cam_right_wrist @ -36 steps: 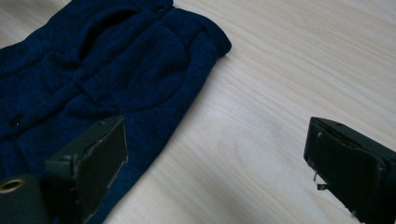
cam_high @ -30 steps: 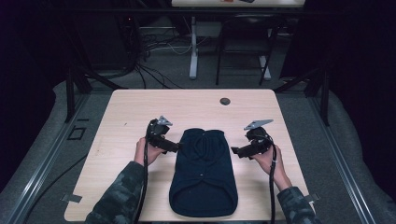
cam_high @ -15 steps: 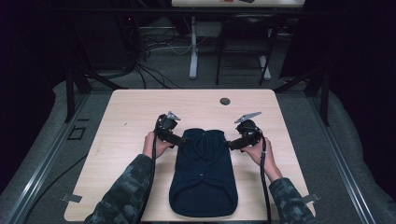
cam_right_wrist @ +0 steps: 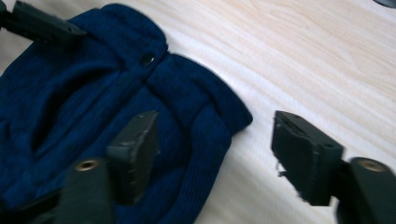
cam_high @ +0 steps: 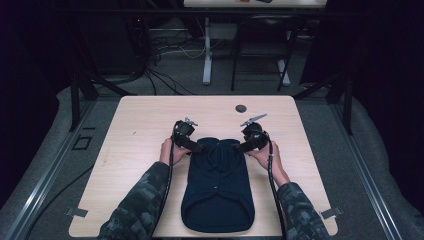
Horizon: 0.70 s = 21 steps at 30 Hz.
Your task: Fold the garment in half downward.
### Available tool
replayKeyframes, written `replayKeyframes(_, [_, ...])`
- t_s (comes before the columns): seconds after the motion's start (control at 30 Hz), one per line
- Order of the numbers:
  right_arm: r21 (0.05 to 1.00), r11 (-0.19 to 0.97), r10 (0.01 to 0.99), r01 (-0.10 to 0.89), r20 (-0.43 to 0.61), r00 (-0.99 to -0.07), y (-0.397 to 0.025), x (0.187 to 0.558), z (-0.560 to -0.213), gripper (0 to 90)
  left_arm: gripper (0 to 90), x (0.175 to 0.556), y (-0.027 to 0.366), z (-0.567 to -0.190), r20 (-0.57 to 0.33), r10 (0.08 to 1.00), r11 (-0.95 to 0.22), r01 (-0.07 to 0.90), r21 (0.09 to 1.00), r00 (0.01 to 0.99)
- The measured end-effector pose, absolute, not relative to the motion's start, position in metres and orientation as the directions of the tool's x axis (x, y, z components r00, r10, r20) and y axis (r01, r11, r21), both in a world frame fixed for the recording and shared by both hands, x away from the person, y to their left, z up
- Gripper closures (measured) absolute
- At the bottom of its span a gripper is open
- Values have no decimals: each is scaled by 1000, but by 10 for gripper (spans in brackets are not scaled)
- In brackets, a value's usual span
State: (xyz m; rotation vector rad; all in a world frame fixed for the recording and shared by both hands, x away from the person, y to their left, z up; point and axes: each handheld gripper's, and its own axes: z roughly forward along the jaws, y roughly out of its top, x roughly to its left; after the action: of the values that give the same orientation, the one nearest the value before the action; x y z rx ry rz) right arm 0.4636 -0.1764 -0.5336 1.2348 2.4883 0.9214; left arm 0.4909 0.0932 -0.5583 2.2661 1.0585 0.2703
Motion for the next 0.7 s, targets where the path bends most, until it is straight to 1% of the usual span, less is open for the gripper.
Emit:
replayKeyframes(0.1, [616, 448, 784, 648, 77, -616, -172, 471, -537, 413, 137, 496, 91, -561, -82, 749, -492, 635, 596, 657])
replayKeyframes(0.17, [597, 448, 782, 666, 99, -615, -171, 476, -541, 449, 147, 499, 90, -562, -99, 751, -483, 645, 592, 653])
replayKeyframes(0.2, [589, 451, 786, 670, 93, -611, -170, 478, -543, 468, 153, 500, 89, -562, -99, 750, -484, 645, 592, 654])
replayKeyframes(0.27, [578, 442, 790, 686, 112, -603, -169, 481, -546, 485, 172, 502, 88, -561, -101, 750, -483, 645, 592, 654])
replayKeyframes(0.33, [568, 446, 791, 692, 112, -602, -168, 483, -548, 512, 203, 502, 86, -561, -87, 747, -494, 638, 590, 659])
replayKeyframes(0.5, [559, 462, 786, 689, 102, -610, -165, 484, -551, 568, 323, 501, 82, -563, -95, 729, -513, 633, 580, 678])
replayKeyframes(0.7, [540, 488, 777, 686, 90, -623, -164, 485, -555, 609, 406, 502, 82, -564, -112, 710, -521, 625, 581, 696])
